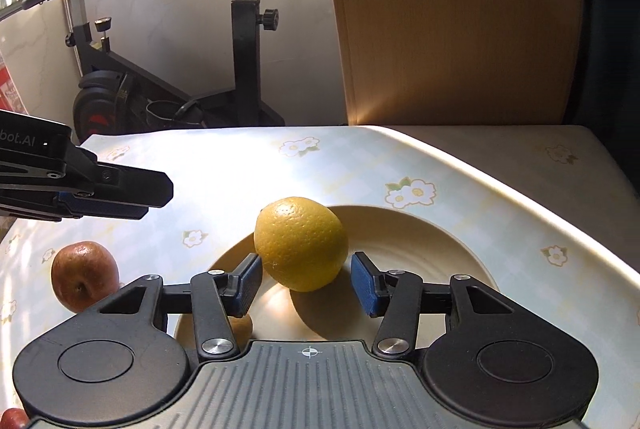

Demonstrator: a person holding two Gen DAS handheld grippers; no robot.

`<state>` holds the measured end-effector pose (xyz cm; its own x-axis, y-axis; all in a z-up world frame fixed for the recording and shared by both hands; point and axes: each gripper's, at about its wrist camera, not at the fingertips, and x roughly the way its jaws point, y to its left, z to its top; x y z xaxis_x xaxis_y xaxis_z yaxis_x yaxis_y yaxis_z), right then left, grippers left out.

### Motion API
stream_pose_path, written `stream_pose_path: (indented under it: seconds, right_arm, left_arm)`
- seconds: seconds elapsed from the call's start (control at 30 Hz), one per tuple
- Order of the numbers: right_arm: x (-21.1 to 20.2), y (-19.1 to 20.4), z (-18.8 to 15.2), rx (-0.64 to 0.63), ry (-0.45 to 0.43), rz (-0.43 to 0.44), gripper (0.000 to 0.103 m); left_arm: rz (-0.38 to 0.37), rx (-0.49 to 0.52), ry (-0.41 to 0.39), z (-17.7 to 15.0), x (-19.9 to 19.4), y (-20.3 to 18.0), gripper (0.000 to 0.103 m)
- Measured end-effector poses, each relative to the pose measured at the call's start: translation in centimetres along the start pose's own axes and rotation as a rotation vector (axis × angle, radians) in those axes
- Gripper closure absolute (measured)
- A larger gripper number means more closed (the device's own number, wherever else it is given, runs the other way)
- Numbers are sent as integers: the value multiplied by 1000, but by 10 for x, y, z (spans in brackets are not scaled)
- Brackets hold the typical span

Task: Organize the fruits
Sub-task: 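Carry the lemon onto the plate with the left gripper and release, then move the left gripper toward the large red apple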

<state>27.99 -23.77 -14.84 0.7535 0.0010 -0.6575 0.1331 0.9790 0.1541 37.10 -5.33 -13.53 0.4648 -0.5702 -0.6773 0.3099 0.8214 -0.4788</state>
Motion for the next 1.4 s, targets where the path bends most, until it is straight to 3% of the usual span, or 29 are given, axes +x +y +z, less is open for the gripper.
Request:
stream_pose_path:
  seconds: [0.2, 0.37, 0.67, 1.0, 1.2, 1.4]
  right_arm:
    - [-32, 7, -13, 9, -84, 11, 56]
    - [-61, 17, -30, 29, -169, 62, 56]
    - [-95, 33, -74, 103, -248, 93, 57]
    - [-115, 49, -120, 69, -229, 97, 58]
    - [-115, 72, -133, 17, -188, 141, 58]
    - [-116, 95, -141, -30, -156, 202, 58]
  left_arm:
    - [41, 30, -46, -13, -46, 13, 66]
    - [49, -6, -65, -30, -88, 28, 66]
    - [151, 40, -137, -82, -145, 31, 66]
    - [205, 64, -143, -114, -147, 23, 66]
    - [199, 54, -133, -134, -152, 28, 66]
    - [255, 41, -135, -149, -167, 37, 66]
